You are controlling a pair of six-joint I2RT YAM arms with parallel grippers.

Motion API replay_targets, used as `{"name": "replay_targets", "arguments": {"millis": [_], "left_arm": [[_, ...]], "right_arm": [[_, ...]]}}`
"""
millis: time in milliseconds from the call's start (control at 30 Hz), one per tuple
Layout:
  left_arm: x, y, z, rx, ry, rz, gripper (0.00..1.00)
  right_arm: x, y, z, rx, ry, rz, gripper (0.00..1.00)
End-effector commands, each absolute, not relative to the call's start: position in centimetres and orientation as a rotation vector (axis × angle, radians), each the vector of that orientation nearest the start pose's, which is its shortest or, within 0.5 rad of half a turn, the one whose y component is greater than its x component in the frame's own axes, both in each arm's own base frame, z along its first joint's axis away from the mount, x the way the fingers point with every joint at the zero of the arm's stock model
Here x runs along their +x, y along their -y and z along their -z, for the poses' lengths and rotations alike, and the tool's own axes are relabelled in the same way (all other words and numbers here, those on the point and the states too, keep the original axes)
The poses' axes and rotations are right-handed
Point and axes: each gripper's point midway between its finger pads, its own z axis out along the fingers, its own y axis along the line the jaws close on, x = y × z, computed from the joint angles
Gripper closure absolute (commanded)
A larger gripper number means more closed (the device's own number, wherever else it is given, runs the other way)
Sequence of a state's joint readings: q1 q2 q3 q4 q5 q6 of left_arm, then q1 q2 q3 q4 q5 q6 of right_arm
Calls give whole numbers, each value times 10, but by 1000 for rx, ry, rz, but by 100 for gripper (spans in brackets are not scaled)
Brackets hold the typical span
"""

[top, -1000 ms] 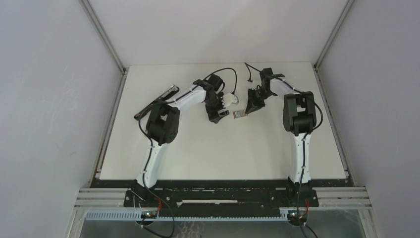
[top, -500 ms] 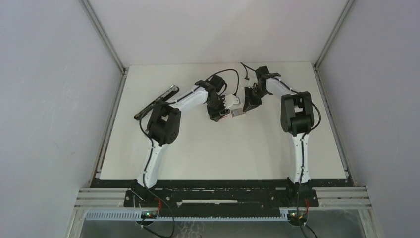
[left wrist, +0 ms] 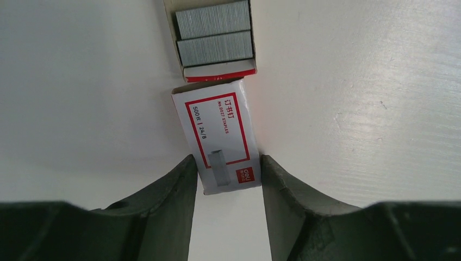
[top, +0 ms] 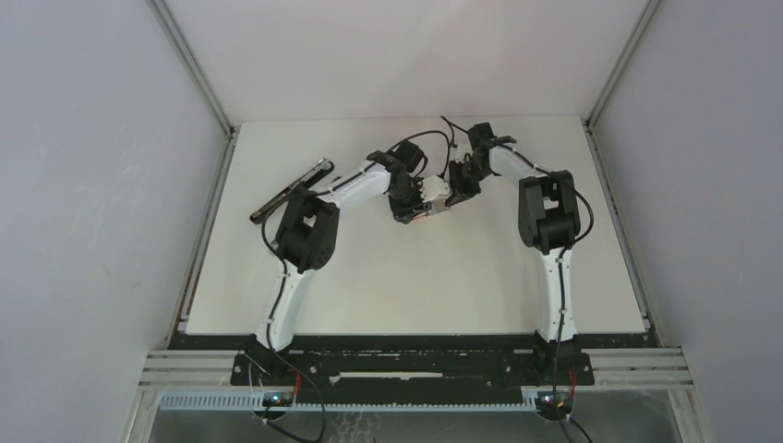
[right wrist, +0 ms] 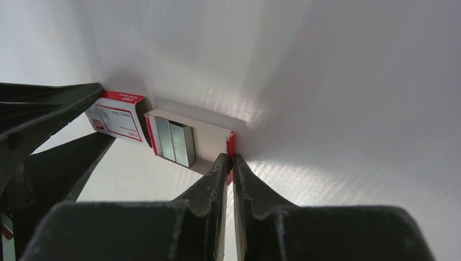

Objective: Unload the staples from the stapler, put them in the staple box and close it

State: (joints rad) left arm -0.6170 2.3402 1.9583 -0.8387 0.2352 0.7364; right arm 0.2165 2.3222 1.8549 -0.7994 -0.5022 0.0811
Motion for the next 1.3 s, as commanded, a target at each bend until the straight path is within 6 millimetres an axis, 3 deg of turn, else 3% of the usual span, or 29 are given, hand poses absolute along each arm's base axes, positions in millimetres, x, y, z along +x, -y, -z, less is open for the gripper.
{"name": "replay_targets", "arguments": {"millis": [0,400,767,1267], "left_arm": [[407,309,-24,1803,-2082,266,51],[394,309,-22,1870,-2068,307,50],[396,311,-19,1869,-2092,290,47],[396,309,-17,1842,-2122,281,47]], "right_arm": [[461,-194,-29,-288,-2749,-784,93],[469,-191,-29,-287,-2729,-761,94],[458,-203,-31,-326,-2732,-838,94],[453,-186,-33,-323,-2735,-829,94]]}}
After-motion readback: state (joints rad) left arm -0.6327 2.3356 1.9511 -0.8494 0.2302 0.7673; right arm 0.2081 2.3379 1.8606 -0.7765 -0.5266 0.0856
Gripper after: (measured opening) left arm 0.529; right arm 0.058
